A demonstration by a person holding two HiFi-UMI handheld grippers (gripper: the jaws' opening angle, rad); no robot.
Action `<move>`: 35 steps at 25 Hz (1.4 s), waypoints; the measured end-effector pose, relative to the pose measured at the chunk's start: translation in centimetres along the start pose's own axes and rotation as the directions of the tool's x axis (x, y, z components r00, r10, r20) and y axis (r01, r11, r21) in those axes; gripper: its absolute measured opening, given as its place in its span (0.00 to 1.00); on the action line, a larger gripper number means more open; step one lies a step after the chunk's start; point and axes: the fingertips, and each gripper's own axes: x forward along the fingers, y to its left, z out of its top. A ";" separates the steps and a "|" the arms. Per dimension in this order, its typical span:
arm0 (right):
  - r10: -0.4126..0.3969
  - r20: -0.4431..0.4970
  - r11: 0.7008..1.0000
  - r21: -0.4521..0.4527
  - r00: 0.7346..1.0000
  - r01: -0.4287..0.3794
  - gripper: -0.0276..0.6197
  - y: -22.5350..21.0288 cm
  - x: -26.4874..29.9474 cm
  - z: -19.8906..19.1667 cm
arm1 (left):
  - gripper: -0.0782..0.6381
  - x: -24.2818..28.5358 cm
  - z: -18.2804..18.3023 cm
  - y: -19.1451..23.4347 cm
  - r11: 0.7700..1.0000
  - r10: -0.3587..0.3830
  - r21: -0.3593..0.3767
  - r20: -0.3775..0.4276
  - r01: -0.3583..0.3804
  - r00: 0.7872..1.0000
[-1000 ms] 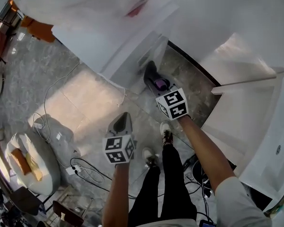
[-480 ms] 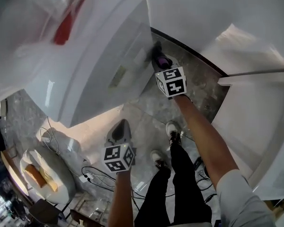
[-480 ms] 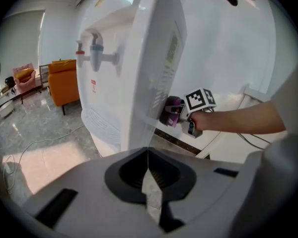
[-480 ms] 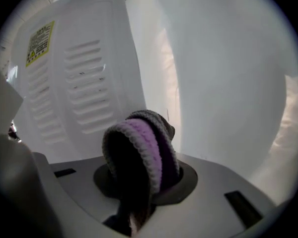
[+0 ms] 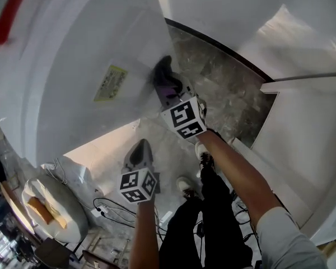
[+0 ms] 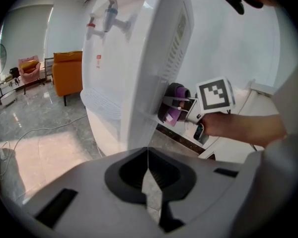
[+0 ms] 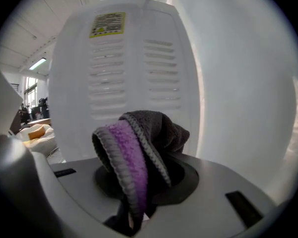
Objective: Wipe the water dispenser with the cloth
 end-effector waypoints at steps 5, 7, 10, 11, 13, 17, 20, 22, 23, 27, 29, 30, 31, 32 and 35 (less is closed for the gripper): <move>0.153 -0.021 0.982 -0.111 0.988 -0.154 0.17 6.2 -0.4 -3.1 | 0.13 0.8 -1.6 1.0 1.000 0.008 -0.025 0.005 -0.007 1.000; 0.210 -0.055 0.961 -0.171 0.976 -0.217 0.17 8.4 -0.7 -4.3 | 0.13 0.3 -2.1 1.4 0.998 0.006 -0.064 0.008 -0.006 1.000; 0.279 -0.113 0.923 -0.242 0.954 -0.299 0.17 12.0 -1.4 -5.3 | 0.13 -1.5 -2.6 2.0 0.995 0.014 -0.098 0.027 -0.012 1.000; 0.295 -0.128 0.912 -0.259 0.947 -0.319 0.18 13.2 -1.7 -5.4 | 0.13 -2.3 -2.6 2.1 0.995 0.016 -0.103 0.041 -0.012 0.999; 0.329 -0.146 0.889 -0.284 0.933 -0.358 0.18 15.7 -2.6 -5.1 | 0.13 -4.1 -2.8 2.6 0.993 0.023 -0.114 0.063 -0.016 0.998; 0.336 -0.146 0.893 -0.263 0.930 -0.364 0.18 18.9 -5.6 -2.8 | 0.13 -8.6 -3.0 3.6 0.996 0.042 -0.088 0.063 -0.036 0.997; 0.280 -0.142 0.931 -0.200 0.949 -0.305 0.18 18.7 -8.8 -0.1 | 0.13 -13.4 -1.3 4.0 0.996 0.049 -0.081 0.096 -0.041 0.994; 0.242 -0.132 0.953 -0.152 0.961 -0.261 0.18 17.9 -11.3 2.3 | 0.13 -16.6 0.4 4.1 0.996 0.055 -0.075 0.125 -0.046 0.991; 0.220 -0.128 0.963 -0.132 0.967 -0.236 0.18 17.4 -12.6 3.6 | 0.13 -18.2 1.3 4.0 0.997 0.057 -0.062 0.135 -0.049 0.989; 0.159 -0.125 0.983 -0.074 0.979 -0.169 0.18 16.9 -17.9 10.2 | 0.13 -25.6 5.3 3.8 0.996 0.064 0.046 0.167 -0.073 0.984; 0.161 -0.114 0.985 -0.047 0.980 -0.167 0.18 17.8 -20.2 14.3 | 0.13 -29.6 7.8 4.1 0.989 0.069 0.119 0.193 -0.093 0.979; 0.159 -0.109 0.985 -0.048 0.981 -0.165 0.18 18.1 -21.3 16.5 | 0.13 -31.3 9.3 4.1 0.984 0.070 0.145 0.211 -0.102 0.975; 0.155 -0.104 0.985 -0.060 0.982 -0.161 0.18 18.1 -22.4 18.7 | 0.13 -32.8 10.9 3.8 0.981 0.069 0.159 0.236 -0.109 0.969; 0.147 -0.098 0.985 -0.078 0.984 -0.155 0.18 17.8 -23.6 21.1 | 0.13 -34.2 12.6 3.4 0.980 0.067 0.162 0.267 -0.113 0.961; 0.128 -0.054 0.984 -0.115 0.990 -0.134 0.18 17.7 -27.9 28.0 | 0.13 -39.4 17.3 1.9 0.981 0.048 0.160 0.362 -0.113 0.931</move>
